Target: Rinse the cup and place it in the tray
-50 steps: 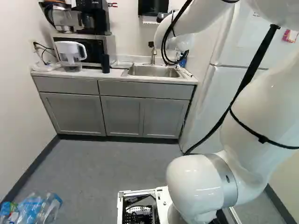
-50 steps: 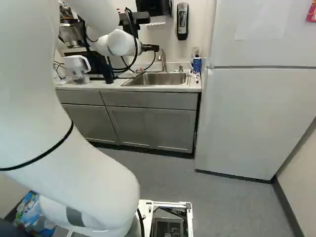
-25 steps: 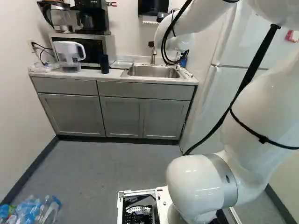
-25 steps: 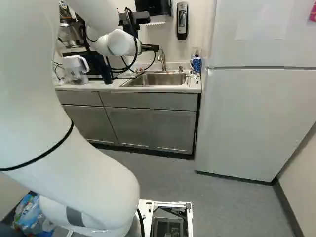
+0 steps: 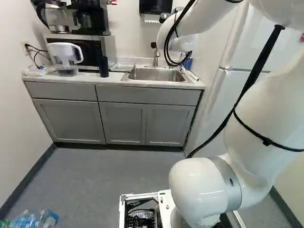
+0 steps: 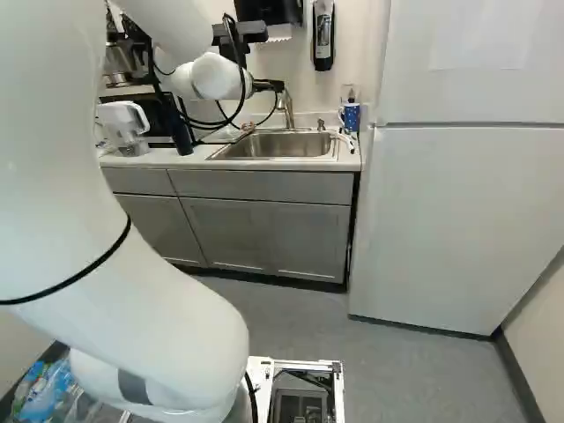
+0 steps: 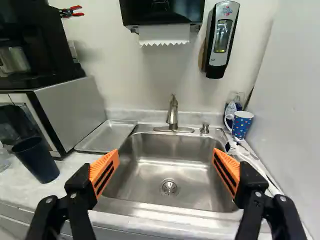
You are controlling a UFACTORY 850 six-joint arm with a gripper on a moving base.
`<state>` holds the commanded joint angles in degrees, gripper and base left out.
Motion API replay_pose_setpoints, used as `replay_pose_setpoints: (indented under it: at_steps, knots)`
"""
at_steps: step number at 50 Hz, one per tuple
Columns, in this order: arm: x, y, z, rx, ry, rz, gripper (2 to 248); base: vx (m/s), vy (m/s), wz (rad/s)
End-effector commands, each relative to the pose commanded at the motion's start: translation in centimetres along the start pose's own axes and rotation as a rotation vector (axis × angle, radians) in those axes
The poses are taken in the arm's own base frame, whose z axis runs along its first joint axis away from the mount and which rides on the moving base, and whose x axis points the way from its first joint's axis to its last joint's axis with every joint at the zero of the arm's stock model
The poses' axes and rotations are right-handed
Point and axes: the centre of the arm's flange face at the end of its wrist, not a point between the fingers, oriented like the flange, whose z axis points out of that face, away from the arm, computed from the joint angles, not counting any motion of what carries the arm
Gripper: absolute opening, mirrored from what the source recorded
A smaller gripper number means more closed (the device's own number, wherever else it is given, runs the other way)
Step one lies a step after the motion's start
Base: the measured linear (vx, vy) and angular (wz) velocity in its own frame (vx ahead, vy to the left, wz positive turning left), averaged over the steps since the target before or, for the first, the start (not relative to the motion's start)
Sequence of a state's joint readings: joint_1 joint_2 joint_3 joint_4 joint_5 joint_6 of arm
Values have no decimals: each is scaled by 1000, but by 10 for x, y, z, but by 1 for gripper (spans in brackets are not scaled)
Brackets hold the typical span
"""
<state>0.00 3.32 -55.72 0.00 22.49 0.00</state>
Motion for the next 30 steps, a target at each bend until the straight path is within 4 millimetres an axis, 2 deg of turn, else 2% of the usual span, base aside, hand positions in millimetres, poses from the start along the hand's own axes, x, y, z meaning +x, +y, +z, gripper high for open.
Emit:
replay_pose_setpoints:
  at_steps: [30]
  knots:
    - [0, 0, 0, 0, 0, 0, 247, 112, 27, 143]
